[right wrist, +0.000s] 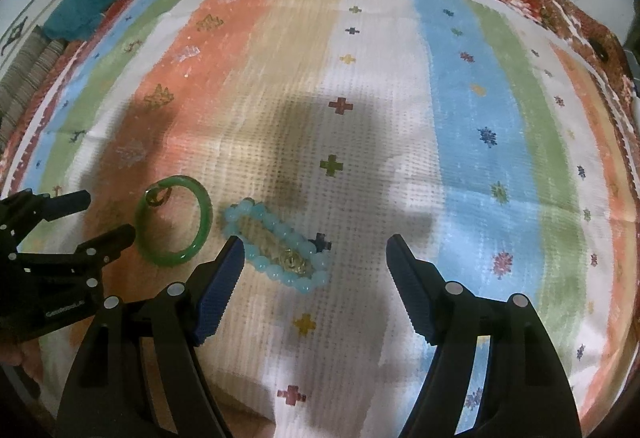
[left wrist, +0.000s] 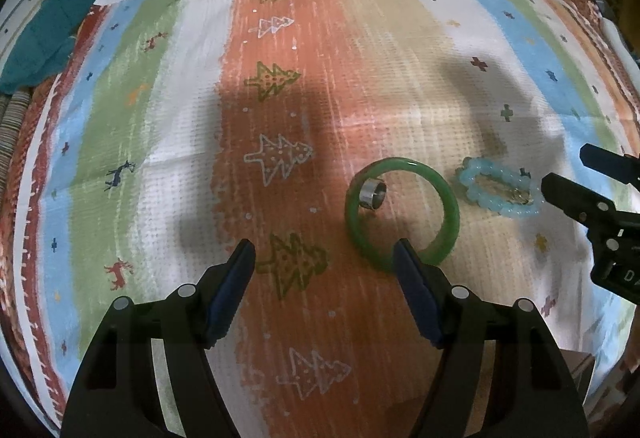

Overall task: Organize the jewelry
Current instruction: 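Move both open tools toward the green jade bangle and light blue bracelet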

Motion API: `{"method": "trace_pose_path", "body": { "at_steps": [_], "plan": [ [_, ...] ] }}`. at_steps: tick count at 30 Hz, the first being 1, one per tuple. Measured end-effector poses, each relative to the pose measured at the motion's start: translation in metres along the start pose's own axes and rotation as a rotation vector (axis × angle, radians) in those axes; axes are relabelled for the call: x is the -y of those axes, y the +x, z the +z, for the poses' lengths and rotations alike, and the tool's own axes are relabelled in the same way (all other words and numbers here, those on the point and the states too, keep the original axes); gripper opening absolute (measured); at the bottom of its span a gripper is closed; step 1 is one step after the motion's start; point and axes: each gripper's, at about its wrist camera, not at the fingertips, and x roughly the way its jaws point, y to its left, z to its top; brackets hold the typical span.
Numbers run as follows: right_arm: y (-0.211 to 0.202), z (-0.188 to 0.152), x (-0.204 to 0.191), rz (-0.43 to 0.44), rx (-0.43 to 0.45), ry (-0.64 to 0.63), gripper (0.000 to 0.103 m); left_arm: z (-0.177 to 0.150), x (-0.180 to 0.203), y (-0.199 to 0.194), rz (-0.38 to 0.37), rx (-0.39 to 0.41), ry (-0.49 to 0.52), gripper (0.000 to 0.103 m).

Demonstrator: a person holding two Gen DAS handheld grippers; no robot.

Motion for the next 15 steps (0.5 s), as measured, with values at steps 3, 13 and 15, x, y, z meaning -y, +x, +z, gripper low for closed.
{"method": "trace_pose_path", "body": {
  "at_steps": [3, 13, 15],
  "plan": [
    [0.008, 0.003, -0.002, -0.007, -0.019, -0.012, 0.073, 0.002, 0.0, 0.005, -0.003, -0.006, -0.002, 0.07],
    [0.037, 0.008, -0.004, -0.025, -0.074, -0.035, 0.073, 0.005, -0.002, 0.02, 0.001, -0.032, 0.0, 0.068],
    [0.042, 0.008, -0.003, -0.035, -0.081, -0.033, 0.073, 0.006, -0.001, 0.022, 0.004, -0.033, 0.007, 0.068]
  ]
}}
